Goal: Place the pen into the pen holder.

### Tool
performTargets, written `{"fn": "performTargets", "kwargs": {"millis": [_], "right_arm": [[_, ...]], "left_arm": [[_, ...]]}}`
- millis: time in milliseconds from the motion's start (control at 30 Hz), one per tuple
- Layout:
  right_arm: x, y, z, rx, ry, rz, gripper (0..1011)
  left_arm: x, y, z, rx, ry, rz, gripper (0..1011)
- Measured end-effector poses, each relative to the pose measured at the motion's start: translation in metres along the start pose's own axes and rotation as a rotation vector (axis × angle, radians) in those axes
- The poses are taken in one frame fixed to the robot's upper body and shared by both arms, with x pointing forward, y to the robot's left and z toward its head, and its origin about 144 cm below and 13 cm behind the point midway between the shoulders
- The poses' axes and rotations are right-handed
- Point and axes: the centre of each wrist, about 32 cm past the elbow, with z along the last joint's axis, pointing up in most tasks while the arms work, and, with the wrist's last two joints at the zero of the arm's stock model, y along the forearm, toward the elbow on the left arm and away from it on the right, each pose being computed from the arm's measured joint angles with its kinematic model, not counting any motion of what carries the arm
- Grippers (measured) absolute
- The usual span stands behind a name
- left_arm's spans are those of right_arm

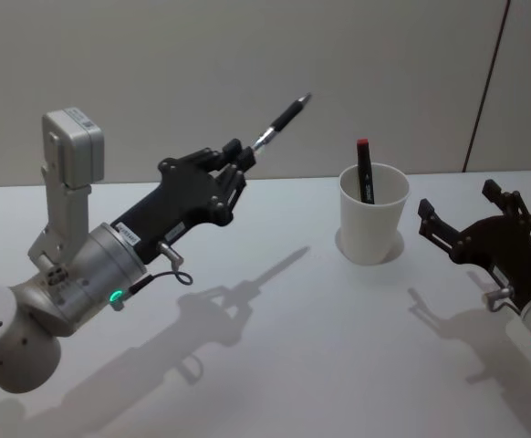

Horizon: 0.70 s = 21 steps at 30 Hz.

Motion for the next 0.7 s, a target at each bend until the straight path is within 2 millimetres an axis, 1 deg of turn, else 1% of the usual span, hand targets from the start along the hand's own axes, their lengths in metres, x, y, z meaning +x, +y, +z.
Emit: {"fn": "performTargets", "kwargs": {"millis": [300, 700], "right_arm": [[0.0, 0.0, 0.0, 0.0, 0.0, 0.0, 1001], [0.0, 0.0, 0.0, 0.0, 0.0, 0.0, 1001]], "left_arm": [[-0.012, -0.012, -0.003, -0.041, 0.037, -0.112, 145], [-0.028, -0.025, -0.012, -0.106, 0.086, -0.189, 145]]}}
